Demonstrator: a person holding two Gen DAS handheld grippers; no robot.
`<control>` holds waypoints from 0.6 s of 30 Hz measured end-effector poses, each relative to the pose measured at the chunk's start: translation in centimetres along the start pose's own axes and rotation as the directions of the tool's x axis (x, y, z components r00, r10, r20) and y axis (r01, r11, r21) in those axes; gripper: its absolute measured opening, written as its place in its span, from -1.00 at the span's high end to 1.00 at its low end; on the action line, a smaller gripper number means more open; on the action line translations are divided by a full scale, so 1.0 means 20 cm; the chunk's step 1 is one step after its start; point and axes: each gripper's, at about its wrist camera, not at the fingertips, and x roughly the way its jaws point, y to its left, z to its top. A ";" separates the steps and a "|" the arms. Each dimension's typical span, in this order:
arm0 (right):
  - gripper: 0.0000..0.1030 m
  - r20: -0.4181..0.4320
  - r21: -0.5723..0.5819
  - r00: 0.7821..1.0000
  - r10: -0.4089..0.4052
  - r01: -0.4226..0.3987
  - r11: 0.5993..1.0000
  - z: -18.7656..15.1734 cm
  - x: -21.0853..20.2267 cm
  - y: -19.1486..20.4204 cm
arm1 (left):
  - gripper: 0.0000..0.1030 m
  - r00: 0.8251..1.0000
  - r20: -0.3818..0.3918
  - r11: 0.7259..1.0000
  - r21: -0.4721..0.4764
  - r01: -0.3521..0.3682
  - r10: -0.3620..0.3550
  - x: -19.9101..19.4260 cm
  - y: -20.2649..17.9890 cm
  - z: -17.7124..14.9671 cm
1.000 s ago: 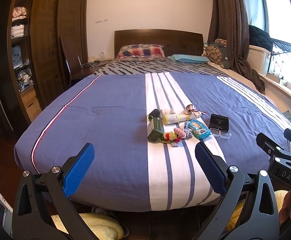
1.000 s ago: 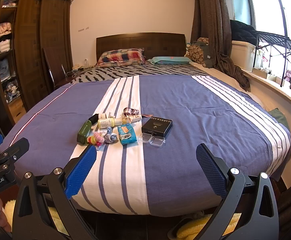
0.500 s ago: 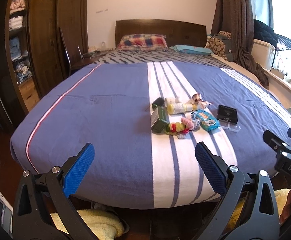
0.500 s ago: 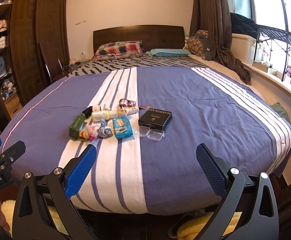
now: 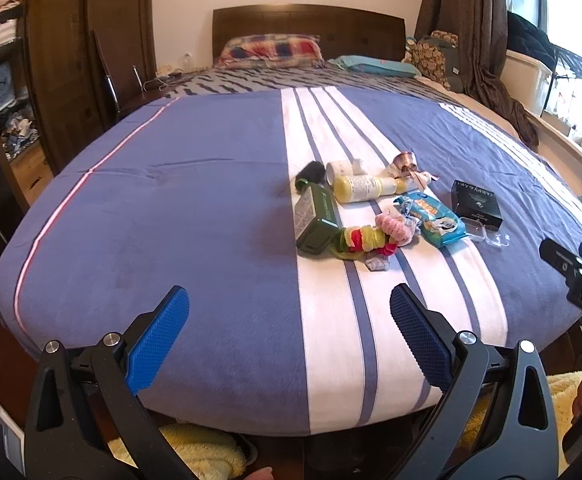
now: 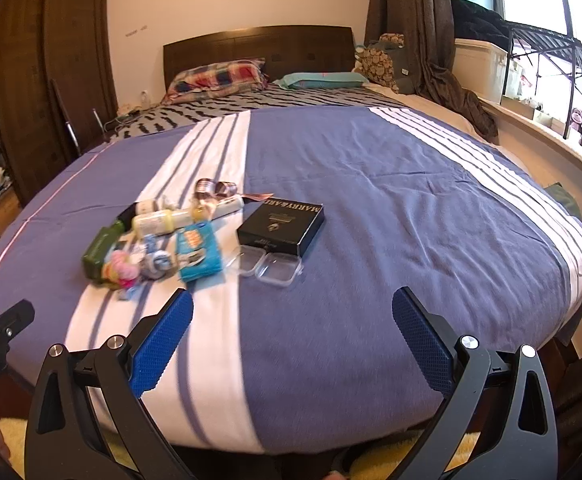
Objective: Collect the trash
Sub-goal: 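Grasp the clear plastic box with the right gripper while the left grasps the pink-yellow fuzzy toy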
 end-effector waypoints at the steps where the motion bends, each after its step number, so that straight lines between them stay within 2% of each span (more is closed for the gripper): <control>1: -0.94 -0.006 -0.001 1.000 0.006 -0.006 1.000 0.00 0.03 0.00 | -0.85 1.000 -0.007 1.000 0.003 0.003 -0.003 0.02 -0.01 0.00; 3: -0.93 -0.033 -0.005 0.999 0.039 -0.039 0.999 -0.01 0.10 0.01 | -0.85 1.000 -0.029 1.000 0.007 0.009 -0.009 0.09 -0.02 0.00; 6: -0.69 -0.075 -0.014 0.994 0.073 -0.074 0.997 -0.02 0.21 0.03 | -0.84 0.998 -0.059 1.000 0.012 0.029 -0.028 0.17 -0.02 0.00; 8: -0.59 -0.093 -0.029 0.994 0.062 -0.065 0.997 -0.03 0.27 0.05 | -0.80 0.996 -0.075 0.999 0.015 0.038 -0.037 0.21 -0.02 0.00; 13: -0.58 -0.108 -0.056 0.994 0.024 -0.030 0.998 -0.04 0.38 0.07 | -0.79 0.993 -0.113 0.999 0.020 0.046 -0.043 0.30 -0.02 -0.02; 18: -0.58 -0.104 -0.071 0.994 0.035 -0.042 0.997 0.01 0.46 0.09 | -0.79 0.990 -0.129 0.998 0.013 0.064 -0.062 0.36 -0.03 -0.01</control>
